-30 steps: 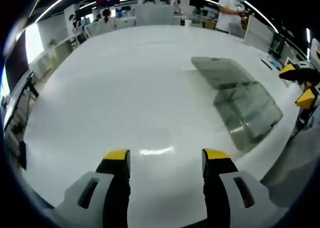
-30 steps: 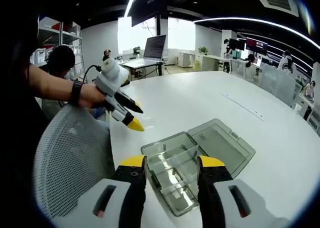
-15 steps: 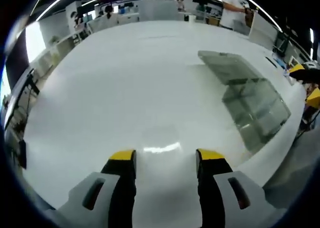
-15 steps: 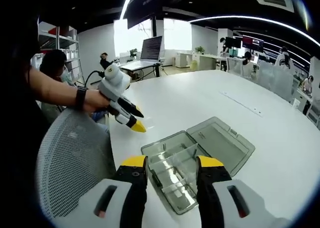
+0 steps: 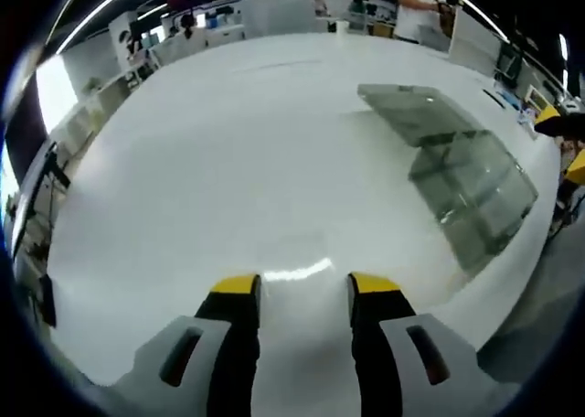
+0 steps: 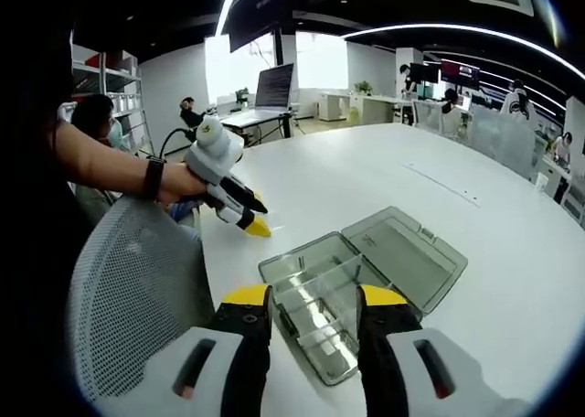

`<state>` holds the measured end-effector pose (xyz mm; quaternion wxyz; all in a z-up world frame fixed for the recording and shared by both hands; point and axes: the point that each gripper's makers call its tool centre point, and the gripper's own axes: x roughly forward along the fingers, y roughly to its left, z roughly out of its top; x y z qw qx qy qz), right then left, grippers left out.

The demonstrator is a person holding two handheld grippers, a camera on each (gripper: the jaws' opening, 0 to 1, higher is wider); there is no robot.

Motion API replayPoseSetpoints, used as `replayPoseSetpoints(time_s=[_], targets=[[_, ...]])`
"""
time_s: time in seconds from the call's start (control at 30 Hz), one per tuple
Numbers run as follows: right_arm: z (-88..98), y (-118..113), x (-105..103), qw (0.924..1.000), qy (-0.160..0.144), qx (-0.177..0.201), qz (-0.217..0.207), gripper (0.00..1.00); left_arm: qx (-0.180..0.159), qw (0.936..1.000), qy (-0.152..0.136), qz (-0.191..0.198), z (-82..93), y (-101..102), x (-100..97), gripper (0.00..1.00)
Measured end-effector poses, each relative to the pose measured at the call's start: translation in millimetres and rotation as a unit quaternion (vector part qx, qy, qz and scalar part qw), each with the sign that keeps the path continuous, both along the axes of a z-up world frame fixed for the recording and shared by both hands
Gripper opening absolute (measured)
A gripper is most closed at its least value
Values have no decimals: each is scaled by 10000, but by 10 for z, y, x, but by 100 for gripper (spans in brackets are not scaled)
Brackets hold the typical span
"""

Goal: Insert the divider into the dual guide fixture by aligning both edges with the guide slots and pushing it downward to the bottom, including one-sided entry, uneven engagement, binding, and posture correction.

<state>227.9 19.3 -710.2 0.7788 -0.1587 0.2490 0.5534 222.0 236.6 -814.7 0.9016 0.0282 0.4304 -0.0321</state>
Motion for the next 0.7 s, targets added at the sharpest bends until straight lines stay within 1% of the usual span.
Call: replayPoseSetpoints(time_s=[0.07,0.17,0.3,0.4,0.5,0.6,0.7], targets=[[16,7,9,10000,2,18,-16,33,-23,10000,-23,17,4,5,3,36],[76,37,5,9999,21,148,-17,32,-25,10000,-34,64,4,26,4,32],[63,32,-12,10000,10,76,28,32,-5,10000,-6,27,3,26,8,31],[74,52,-48,9998,82,143,87,31,20,10000,20,33,2,27,1,31],[85,57,-49,9999,47,134,97,31,-11,10000,-23,46,18,18,-7,31],[100,69,-47,9998,32,140,113,31,-24,10000,29,0,9,14,-29,30],[116,82,-47,9998,20,174,113,31,55,10000,61,-52,13,27,-47,30]])
